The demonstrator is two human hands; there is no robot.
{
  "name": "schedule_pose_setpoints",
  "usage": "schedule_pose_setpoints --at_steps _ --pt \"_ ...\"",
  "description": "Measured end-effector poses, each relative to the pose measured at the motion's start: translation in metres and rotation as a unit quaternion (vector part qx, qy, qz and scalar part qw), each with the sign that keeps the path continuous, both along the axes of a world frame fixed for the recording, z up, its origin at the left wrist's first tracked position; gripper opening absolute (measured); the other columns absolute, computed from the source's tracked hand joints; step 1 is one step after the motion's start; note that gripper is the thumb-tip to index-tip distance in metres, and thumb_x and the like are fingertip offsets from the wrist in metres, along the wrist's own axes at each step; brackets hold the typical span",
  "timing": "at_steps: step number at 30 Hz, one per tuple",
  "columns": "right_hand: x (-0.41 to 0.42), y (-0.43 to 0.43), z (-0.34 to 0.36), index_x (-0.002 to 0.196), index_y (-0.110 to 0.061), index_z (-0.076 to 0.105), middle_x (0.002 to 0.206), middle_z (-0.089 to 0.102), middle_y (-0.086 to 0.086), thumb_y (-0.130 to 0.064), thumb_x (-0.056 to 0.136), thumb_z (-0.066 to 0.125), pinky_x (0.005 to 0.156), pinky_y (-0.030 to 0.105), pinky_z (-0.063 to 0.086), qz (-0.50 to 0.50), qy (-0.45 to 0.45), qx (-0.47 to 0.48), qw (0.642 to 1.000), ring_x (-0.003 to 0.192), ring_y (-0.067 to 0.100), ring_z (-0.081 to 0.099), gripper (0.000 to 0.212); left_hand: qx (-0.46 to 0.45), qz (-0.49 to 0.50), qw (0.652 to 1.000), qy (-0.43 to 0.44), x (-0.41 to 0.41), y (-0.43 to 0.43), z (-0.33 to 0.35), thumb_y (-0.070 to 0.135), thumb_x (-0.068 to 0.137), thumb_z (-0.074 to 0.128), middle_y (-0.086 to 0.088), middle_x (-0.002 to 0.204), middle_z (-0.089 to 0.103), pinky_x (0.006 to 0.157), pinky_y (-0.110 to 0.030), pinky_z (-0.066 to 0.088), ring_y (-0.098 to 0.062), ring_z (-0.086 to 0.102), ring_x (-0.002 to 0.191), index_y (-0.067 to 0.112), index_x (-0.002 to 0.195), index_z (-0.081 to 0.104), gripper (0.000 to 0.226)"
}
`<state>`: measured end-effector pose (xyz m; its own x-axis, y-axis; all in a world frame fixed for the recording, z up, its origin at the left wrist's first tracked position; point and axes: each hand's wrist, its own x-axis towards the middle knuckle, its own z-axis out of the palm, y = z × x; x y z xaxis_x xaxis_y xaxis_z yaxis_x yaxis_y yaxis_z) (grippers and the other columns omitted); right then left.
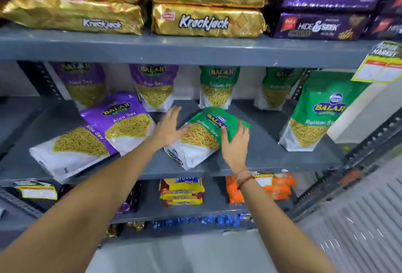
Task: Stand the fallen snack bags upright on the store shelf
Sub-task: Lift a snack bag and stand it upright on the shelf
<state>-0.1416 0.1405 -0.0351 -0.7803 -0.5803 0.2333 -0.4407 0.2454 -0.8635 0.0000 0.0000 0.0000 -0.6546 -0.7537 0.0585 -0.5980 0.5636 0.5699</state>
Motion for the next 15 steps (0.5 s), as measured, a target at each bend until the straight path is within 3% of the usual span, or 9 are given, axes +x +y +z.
schedule_pose_setpoints --at_steps 3,6,8,10,13,15 --pt "-0.015 -0.011 -0.021 0.128 -0.001 0.047 0.122 0.057 0.018 -0.044 0.089 0.058 0.105 0.045 0.04 -0.006 -0.269 0.056 0.962 0.118 0.036 0.052 0.059 0.17 0.047 0.984 -0.036 -0.012 -0.02 -0.012 0.052 0.082 0.057 -0.014 0.157 0.016 0.119 -0.04 0.017 -0.027 0.018 0.144 0.008 0.147 0.014 0.089" --pt "-0.022 -0.014 -0.028 0.111 -0.005 0.053 0.092 0.063 0.011 -0.046 0.084 0.064 0.078 0.038 0.056 0.022 -0.457 0.034 0.889 0.088 0.027 0.064 0.05 0.218 0.016 0.97 -0.104 -0.02 -0.037 -0.012 0.065 0.073 0.059 -0.011 0.153 0.03 0.114 -0.037 0.025 -0.027 0.032 0.138 0.013 0.142 0.03 0.092" --pt "-0.025 -0.018 -0.031 0.101 -0.011 0.057 0.088 0.066 0.008 -0.045 0.081 0.068 0.069 0.031 0.057 0.051 -0.491 0.018 0.869 0.082 0.021 0.066 0.041 0.246 -0.033 0.955 -0.164 -0.026 -0.044 -0.008 0.072 0.062 0.061 -0.006 0.149 0.038 0.115 -0.038 0.026 -0.024 0.038 0.135 0.018 0.137 0.042 0.094" --pt "-0.023 -0.023 -0.032 0.094 -0.019 0.059 0.092 0.07 0.003 -0.046 0.078 0.071 0.075 0.031 0.057 0.087 -0.5 0.026 0.861 0.089 0.019 0.067 0.034 0.277 -0.047 0.941 -0.189 -0.031 -0.047 -0.009 0.073 0.054 0.063 -0.004 0.15 0.038 0.117 -0.04 0.023 -0.022 0.034 0.137 0.019 0.137 0.042 0.101" --pt "-0.019 -0.029 -0.034 0.093 -0.026 0.056 0.099 0.069 -0.001 -0.038 0.076 0.075 0.087 0.038 0.054 0.104 -0.486 0.019 0.868 0.101 0.021 0.064 0.028 0.306 -0.017 0.941 -0.141 -0.034 -0.048 -0.016 0.063 0.061 0.069 -0.003 0.148 0.04 0.117 -0.04 0.022 -0.019 0.034 0.137 0.015 0.136 0.042 0.094" --pt "-0.015 -0.03 -0.037 0.098 -0.026 0.056 0.105 0.069 -0.001 -0.029 0.076 0.076 0.082 0.037 0.053 0.099 -0.478 -0.02 0.873 0.1 0.019 0.064 0.03 0.335 0.009 0.939 -0.076 -0.031 -0.044 -0.019 0.054 0.074 0.066 0.008 0.137 0.044 0.11 -0.027 0.024 -0.011 0.038 0.126 0.015 0.131 0.048 0.072"
